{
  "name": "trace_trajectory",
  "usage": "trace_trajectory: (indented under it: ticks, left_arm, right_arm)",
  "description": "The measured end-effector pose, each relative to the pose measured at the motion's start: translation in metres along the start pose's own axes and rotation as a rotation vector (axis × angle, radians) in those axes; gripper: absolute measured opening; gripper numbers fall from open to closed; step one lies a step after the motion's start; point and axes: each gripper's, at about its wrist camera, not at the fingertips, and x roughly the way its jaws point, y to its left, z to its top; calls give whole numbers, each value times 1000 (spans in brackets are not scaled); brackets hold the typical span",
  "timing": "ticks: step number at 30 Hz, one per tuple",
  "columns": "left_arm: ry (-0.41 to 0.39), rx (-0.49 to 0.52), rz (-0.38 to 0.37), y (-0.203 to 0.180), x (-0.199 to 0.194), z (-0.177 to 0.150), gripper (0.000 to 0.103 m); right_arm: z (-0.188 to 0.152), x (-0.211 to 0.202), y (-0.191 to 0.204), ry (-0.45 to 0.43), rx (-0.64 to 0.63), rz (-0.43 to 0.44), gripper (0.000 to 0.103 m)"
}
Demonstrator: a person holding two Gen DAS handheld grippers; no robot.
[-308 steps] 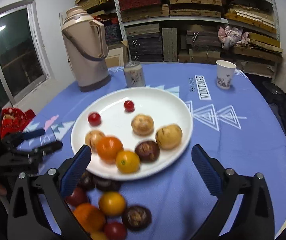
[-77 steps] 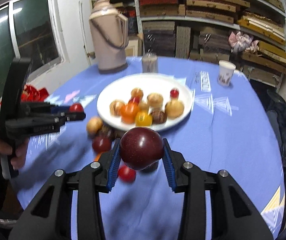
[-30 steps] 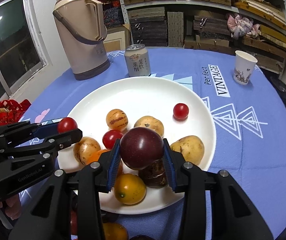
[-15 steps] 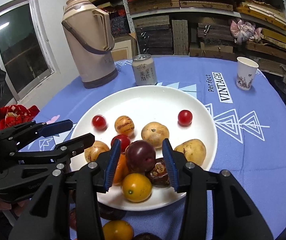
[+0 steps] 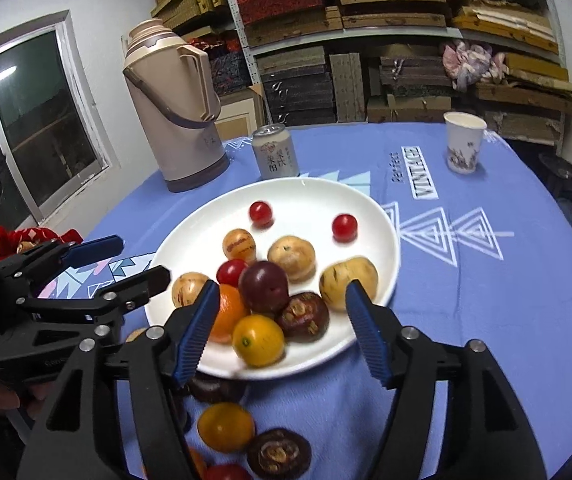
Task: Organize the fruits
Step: 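Place the plum and red tomato on the white plate, opening both tools, then move both open tools back to the fruit pile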
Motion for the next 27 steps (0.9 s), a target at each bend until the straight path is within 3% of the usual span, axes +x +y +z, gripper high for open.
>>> trace_trajectory:
  ticks: [8,14,22,27]
  left_arm:
    - [27,-18,50,15,-16,-31,84]
    - [66,-24,53,25,-15,-52,84]
    - [89,-50,38,33,-16,-64,86]
    - [106,-76,23,40,-15,-72,90]
  right_arm:
    - [-15,-14,7,11,-23,-13,76]
    - [-36,-37,18,23,-70,-20,77]
    - [-67,-54,5,78,-38,-45,77]
    - [-85,-52,7,160,-103,-128,77]
